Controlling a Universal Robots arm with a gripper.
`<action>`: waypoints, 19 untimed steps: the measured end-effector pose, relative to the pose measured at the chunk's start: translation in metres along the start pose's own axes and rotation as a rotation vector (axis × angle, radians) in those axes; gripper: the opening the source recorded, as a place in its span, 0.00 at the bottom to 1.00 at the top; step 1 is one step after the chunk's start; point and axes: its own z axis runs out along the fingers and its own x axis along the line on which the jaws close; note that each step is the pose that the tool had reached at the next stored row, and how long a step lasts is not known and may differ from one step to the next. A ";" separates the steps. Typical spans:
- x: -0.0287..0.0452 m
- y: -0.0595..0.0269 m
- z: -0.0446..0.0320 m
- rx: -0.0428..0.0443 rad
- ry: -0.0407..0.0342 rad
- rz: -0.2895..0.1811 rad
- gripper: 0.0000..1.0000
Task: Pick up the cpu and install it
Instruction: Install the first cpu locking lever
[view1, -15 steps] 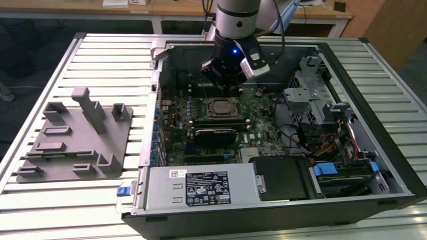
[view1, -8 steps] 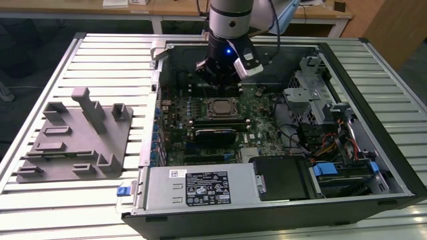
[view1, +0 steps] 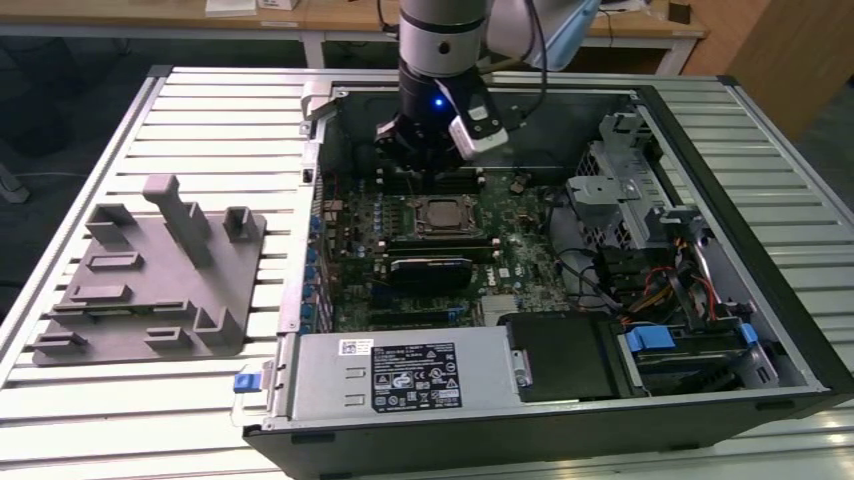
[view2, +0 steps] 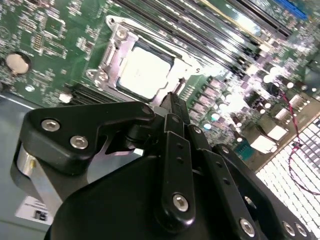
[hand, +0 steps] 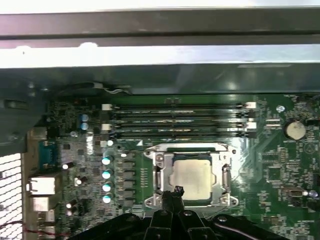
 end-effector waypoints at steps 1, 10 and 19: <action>0.0025 -0.0001 0.0000 0.0000 0.0000 0.000 0.11; 0.0255 -0.0007 0.0002 0.0001 0.0000 0.000 0.11; 0.0404 -0.0010 0.0004 0.0000 -0.0001 0.000 0.11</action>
